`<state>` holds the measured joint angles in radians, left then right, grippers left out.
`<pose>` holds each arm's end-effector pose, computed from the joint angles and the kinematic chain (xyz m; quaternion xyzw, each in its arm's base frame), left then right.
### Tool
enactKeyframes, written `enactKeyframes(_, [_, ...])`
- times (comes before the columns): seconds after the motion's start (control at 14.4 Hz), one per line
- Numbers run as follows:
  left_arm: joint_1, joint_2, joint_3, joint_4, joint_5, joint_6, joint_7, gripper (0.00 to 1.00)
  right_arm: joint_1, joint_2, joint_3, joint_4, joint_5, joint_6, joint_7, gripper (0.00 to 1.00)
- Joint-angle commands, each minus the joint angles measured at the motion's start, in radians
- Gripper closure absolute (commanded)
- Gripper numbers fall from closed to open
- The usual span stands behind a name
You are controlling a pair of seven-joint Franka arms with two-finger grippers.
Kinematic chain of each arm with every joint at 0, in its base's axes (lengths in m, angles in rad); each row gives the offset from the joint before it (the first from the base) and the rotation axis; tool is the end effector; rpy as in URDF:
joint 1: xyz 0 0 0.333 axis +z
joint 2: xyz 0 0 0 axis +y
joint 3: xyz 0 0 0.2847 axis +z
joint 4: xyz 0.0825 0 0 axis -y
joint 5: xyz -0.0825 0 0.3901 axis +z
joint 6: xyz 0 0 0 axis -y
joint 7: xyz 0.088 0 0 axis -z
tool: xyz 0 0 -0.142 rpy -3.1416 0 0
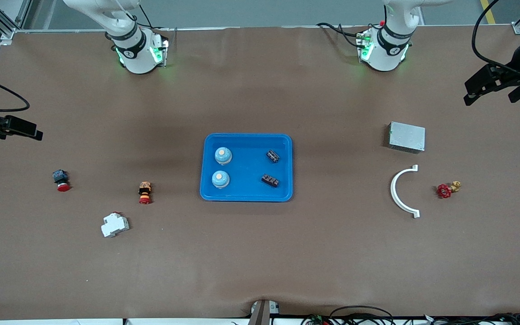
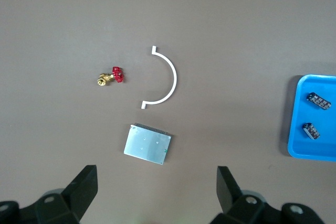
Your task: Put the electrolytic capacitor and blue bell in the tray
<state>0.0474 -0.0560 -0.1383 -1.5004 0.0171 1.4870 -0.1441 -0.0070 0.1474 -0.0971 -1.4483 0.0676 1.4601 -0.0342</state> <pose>0.5350 -0.0483 0.6145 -0.9993 -0.0275 -0.0223 0.0098 0.5816 -0.0472 0.5232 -0.9968 0.0333 0.0654 0.0312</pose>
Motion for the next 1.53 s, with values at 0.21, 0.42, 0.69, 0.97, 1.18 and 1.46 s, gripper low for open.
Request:
enactKeyframes(0.21, [0.019,-0.005,-0.003,0.005,-0.02,-0.01,0.023,0.0,-0.017,-0.022,0.003,-0.033,-0.003,0.107,0.01,0.0])
enactKeyframes(0.42, [0.02,-0.007,-0.003,0.005,-0.02,-0.01,0.023,0.0,-0.016,-0.092,0.007,-0.153,-0.017,0.181,0.008,0.0])
enactKeyframes(0.69, [0.02,-0.008,-0.003,0.006,-0.02,-0.008,0.024,0.0,-0.01,-0.164,0.011,-0.273,-0.032,0.278,0.002,0.0])
enactKeyframes(0.97, [0.019,-0.007,-0.003,0.006,-0.02,-0.01,0.023,0.0,0.073,-0.163,0.013,-0.17,-0.135,0.214,0.091,0.0])
enactKeyframes(1.18, [0.017,-0.01,-0.007,0.005,-0.02,-0.01,0.023,0.0,0.076,-0.125,0.011,-0.029,-0.126,0.123,0.102,0.0])
enactKeyframes(1.46, [0.016,-0.021,-0.012,-0.001,-0.019,-0.025,0.023,0.0,0.05,-0.091,0.008,0.005,-0.094,0.089,0.051,0.0])
